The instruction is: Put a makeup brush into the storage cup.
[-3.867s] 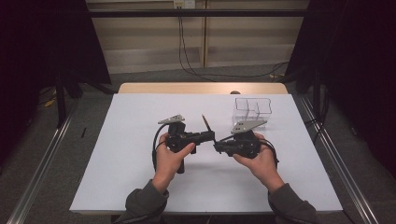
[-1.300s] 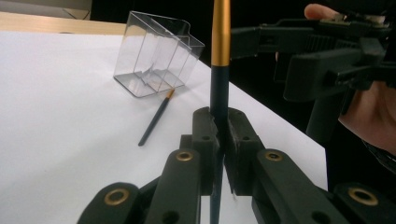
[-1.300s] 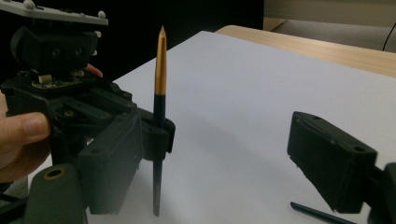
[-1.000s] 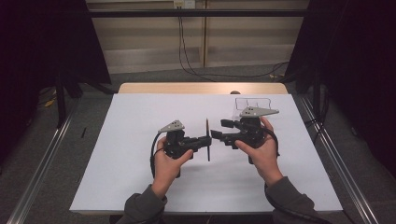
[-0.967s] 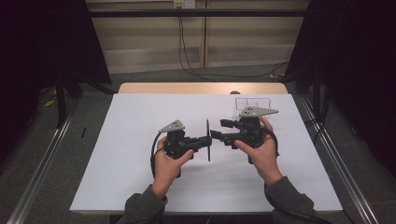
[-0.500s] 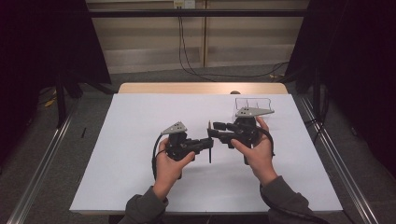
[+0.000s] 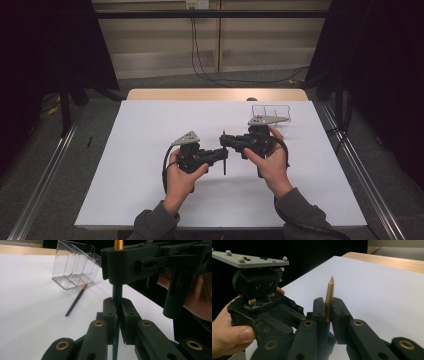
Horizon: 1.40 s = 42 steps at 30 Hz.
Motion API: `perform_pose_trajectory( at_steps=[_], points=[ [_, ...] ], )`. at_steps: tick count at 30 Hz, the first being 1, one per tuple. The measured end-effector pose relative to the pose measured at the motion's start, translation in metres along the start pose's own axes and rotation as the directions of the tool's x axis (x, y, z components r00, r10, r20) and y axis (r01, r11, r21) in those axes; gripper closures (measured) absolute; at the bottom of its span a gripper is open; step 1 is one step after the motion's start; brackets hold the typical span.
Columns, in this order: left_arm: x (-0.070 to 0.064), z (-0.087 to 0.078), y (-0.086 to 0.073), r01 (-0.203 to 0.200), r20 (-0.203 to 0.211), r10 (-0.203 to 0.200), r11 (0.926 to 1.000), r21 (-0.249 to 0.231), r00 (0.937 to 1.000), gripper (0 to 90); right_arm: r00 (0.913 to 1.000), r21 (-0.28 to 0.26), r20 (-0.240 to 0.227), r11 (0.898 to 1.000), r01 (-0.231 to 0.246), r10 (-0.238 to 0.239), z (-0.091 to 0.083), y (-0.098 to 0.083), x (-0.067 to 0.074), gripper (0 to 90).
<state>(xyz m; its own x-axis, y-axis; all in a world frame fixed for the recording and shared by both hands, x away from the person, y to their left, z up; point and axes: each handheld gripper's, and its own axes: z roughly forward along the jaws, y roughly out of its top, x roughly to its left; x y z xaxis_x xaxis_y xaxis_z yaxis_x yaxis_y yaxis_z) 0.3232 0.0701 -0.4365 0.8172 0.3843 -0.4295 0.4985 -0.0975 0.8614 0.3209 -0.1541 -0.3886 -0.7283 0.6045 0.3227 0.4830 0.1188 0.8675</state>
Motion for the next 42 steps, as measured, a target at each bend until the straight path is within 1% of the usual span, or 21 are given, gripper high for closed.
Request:
perform_pose_trajectory(
  at_steps=[4,10,11,14,15,17,18,20,21,22,23,24,26,28,32,36,38,39,40,41,42],
  points=[
    [0.0,0.0,0.0,-0.011,0.001,0.011,0.9999,0.001,0.9999,83.7,1.0,0.0,-0.009,1.0,-0.004,0.004,0.0,0.0,0.001,84.8],
    [0.0,0.0,0.0,-0.01,0.003,0.01,0.9999,-0.009,0.9999,83.3,1.0,-0.004,0.0,1.0,-0.002,0.002,-0.001,0.001,0.002,85.0],
    [0.0,0.0,0.0,-0.017,0.004,0.017,0.9997,-0.017,0.9999,83.1,1.0,-0.004,-0.001,1.0,0.003,-0.003,-0.001,0.001,0.002,85.1],
    [0.0,-0.001,0.0,-0.016,0.001,0.016,0.9996,-0.023,0.9999,82.4,1.0,-0.011,-0.001,1.0,0.007,-0.007,-0.002,0.002,0.003,85.1],
    [0.0,-0.002,0.001,-0.022,-0.001,0.022,0.9994,-0.026,0.9998,81.9,1.0,-0.013,-0.001,1.0,0.009,-0.009,-0.002,0.002,0.003,85.1],
    [0.0,-0.003,0.001,-0.03,-0.005,0.03,0.9993,-0.022,0.9995,81.2,0.9999,-0.017,0.0,1.0,0.016,-0.016,-0.001,0.002,0.003,85.1],
    [0.0,-0.003,0.002,-0.035,-0.009,0.035,0.9991,-0.023,0.9993,80.1,0.9999,-0.015,-0.003,1.0,0.017,-0.017,-0.002,0.003,0.003,85.1],
    [0.001,-0.004,0.002,-0.048,-0.014,0.047,0.9987,-0.018,0.9988,77.8,0.9996,-0.015,0.007,1.0,0.027,-0.027,-0.002,0.003,0.003,85.1],
    [0.0,-0.004,0.002,-0.047,-0.018,0.047,0.9986,-0.023,0.9987,74.9,0.9997,-0.017,0.006,1.0,0.025,-0.025,-0.002,0.003,0.003,85.1],
    [0.0,-0.005,0.003,-0.055,-0.022,0.055,0.9982,-0.023,0.9982,73.1,0.9997,-0.019,0.002,0.999,0.025,-0.025,-0.003,0.003,0.003,85.1],
    [0.0,-0.005,0.003,-0.056,-0.025,0.056,0.9981,-0.026,0.9981,72.7,0.9995,-0.024,0.001,0.999,0.03,-0.03,-0.003,0.003,0.003,85.1],
    [0.001,-0.006,0.004,-0.065,-0.03,0.064,0.9978,-0.017,0.9975,71.8,0.9996,-0.022,0.001,0.999,0.03,-0.03,-0.003,0.003,0.003,85.1],
    [0.0,-0.006,0.004,-0.067,-0.028,0.067,0.9976,-0.018,0.9974,67.1,0.9995,-0.023,0.005,0.999,0.03,-0.03,-0.004,0.003,0.003,85.1],
    [-0.001,-0.007,0.005,-0.096,-0.051,0.095,0.9954,-0.008,0.9942,59.9,0.9993,-0.022,0.012,0.999,0.035,-0.035,-0.005,0.002,0.003,85.1],
    [-0.001,-0.009,0.006,-0.129,-0.067,0.129,0.9916,0.012,0.9893,54.5,0.9991,-0.034,0.018,0.999,0.04,-0.039,-0.007,0.003,0.002,85.1],
    [-0.001,-0.012,0.008,-0.161,-0.085,0.163,0.9866,0.026,0.9829,42.4,0.9986,-0.031,0.023,0.998,0.048,-0.048,-0.009,0.005,0.002,85.1],
    [0.0,-0.014,0.008,-0.177,-0.084,0.179,0.9836,0.034,0.9802,35.7,0.998,-0.031,0.03,0.998,0.056,-0.055,-0.01,0.005,0.002,85.1],
    [0.0,-0.014,0.008,-0.182,-0.084,0.184,0.9828,0.032,0.9794,30.7,0.9982,-0.033,0.03,0.998,0.052,-0.051,-0.011,0.005,0.002,85.1],
    [0.001,-0.016,0.008,-0.191,-0.095,0.194,0.9806,0.046,0.9763,26.0,0.9983,-0.033,0.028,0.998,0.052,-0.052,-0.011,0.004,0.001,85.1],
    [0.002,-0.017,0.008,-0.186,-0.102,0.191,0.9812,0.049,0.9763,22.5,0.9983,-0.033,0.032,0.998,0.05,-0.049,-0.012,0.004,0.0,85.1],
    [0.003,-0.019,0.008,-0.181,-0.096,0.185,0.9823,0.048,0.9781,19.9,0.9982,-0.034,0.033,0.998,0.051,-0.05,-0.012,0.004,0.0,85.1]
  ],
)
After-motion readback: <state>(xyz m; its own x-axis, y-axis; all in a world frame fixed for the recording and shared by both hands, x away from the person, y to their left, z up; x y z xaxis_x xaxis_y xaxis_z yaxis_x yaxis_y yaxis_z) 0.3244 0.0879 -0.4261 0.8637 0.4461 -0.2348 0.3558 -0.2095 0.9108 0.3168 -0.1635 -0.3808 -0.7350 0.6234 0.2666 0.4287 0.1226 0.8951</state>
